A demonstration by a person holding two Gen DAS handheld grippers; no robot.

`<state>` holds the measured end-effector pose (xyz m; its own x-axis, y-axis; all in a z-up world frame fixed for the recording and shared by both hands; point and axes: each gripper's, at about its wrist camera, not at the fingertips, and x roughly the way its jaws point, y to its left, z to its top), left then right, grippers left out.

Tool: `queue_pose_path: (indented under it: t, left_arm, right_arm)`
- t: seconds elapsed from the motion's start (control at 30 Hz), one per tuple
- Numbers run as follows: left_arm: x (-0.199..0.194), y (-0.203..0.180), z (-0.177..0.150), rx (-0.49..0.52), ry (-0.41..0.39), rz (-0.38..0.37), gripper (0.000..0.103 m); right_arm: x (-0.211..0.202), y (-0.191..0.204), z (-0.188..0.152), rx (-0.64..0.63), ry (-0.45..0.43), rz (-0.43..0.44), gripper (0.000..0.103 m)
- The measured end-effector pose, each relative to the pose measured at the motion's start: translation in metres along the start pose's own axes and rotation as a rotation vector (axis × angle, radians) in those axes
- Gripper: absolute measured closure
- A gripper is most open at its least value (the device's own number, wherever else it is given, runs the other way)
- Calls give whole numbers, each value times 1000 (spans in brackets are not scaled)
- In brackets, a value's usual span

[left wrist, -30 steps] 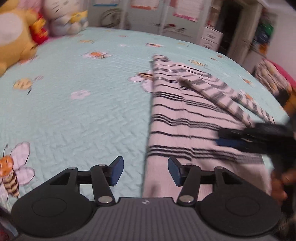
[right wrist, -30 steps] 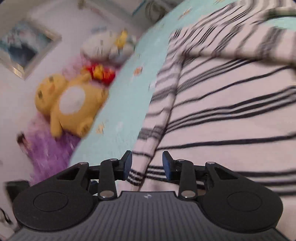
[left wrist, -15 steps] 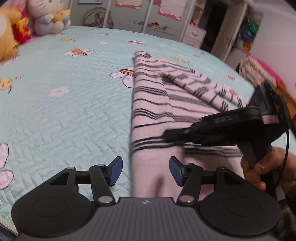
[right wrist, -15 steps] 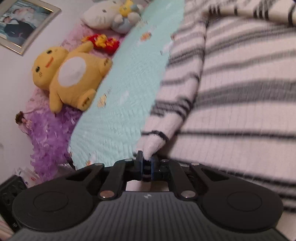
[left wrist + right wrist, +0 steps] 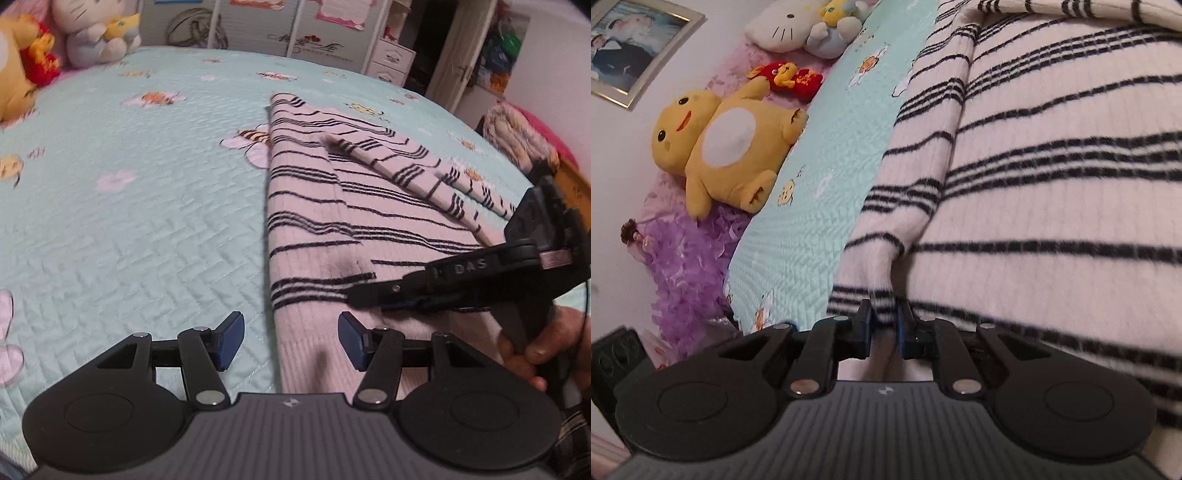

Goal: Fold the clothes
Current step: 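Grasp the sweater side edge with the right gripper and fold it inward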

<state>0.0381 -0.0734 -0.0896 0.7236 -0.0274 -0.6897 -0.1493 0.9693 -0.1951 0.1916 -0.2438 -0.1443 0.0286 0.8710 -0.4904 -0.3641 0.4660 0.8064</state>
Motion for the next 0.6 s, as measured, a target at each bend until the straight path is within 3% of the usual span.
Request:
queue_pose_path:
  t: [0.17, 0.27, 0.37, 0.5, 0.57, 0.6]
  left_arm:
    - [8, -26, 12, 103, -41, -65, 44]
    - [22, -49, 13, 193, -34, -56, 44]
    - [34, -73, 9, 288, -53, 36, 43]
    - [47, -86, 3, 341, -61, 74, 44]
    - [59, -88, -1, 357, -31, 87, 62]
    - [65, -85, -3, 349, -5, 81, 87]
  right_arm:
    - [-15, -12, 9, 69, -66, 39, 67]
    - [-11, -14, 31, 61, -104, -26, 67]
    - [2, -14, 56, 44, -123, -70, 67]
    - [23, -11, 81, -15, -107, -114, 65]
    - [30, -11, 88, -34, -92, -118, 65]
    - [34, -12, 92, -44, -85, -120, 66]
